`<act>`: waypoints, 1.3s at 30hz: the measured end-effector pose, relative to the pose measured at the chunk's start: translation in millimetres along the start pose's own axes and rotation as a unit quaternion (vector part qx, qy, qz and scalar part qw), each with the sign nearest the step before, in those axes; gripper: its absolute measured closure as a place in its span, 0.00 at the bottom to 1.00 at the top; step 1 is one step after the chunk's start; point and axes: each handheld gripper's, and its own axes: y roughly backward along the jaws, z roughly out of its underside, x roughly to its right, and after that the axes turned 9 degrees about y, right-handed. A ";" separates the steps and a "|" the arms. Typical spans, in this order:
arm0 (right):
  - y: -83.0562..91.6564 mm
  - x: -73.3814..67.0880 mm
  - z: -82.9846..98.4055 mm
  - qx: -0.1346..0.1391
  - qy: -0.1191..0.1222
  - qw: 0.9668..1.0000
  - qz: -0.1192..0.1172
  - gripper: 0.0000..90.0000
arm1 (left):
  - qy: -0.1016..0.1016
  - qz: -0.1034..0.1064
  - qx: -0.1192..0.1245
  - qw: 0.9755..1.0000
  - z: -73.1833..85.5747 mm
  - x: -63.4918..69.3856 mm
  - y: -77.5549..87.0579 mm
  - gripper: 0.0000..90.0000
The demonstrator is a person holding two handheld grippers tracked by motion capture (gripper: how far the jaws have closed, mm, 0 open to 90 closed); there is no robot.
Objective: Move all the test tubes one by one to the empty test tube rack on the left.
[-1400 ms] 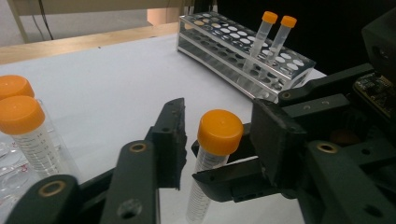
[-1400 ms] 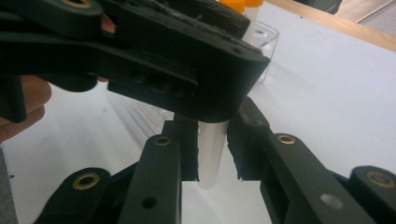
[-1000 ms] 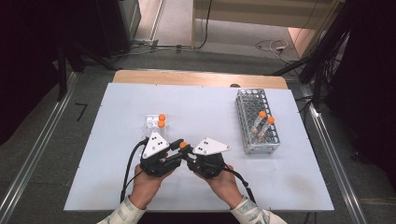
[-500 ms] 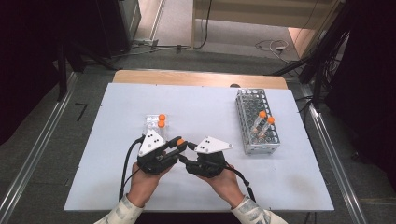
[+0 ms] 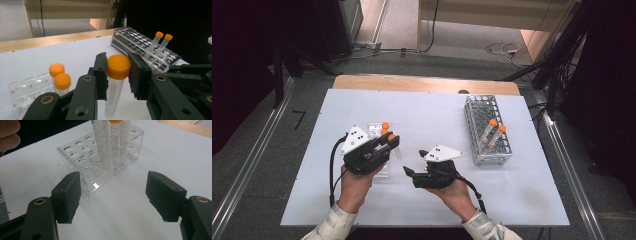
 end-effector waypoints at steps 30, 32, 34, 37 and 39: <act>4.1 5.5 1.9 0.000 -0.007 1.000 0.007 0.28 | -0.002 -0.076 0.026 0.997 -6.3 -26.5 2.0 0.77; 4.0 5.5 2.0 0.000 -0.007 1.000 0.007 0.28 | -0.005 -0.080 0.021 0.997 -4.4 -26.8 -0.6 0.77; 3.9 5.3 2.1 -0.002 -0.007 1.000 0.006 0.28 | -0.008 -0.082 0.013 0.996 -1.5 -27.0 -4.3 0.77; 4.2 5.3 2.1 0.000 -0.005 1.000 0.007 0.28 | -0.013 -0.088 0.003 0.996 3.2 -27.0 -9.4 0.77; 4.9 5.4 2.0 0.000 -0.008 1.000 0.008 0.29 | -0.015 -0.091 -0.001 0.996 5.9 -27.2 -11.3 0.77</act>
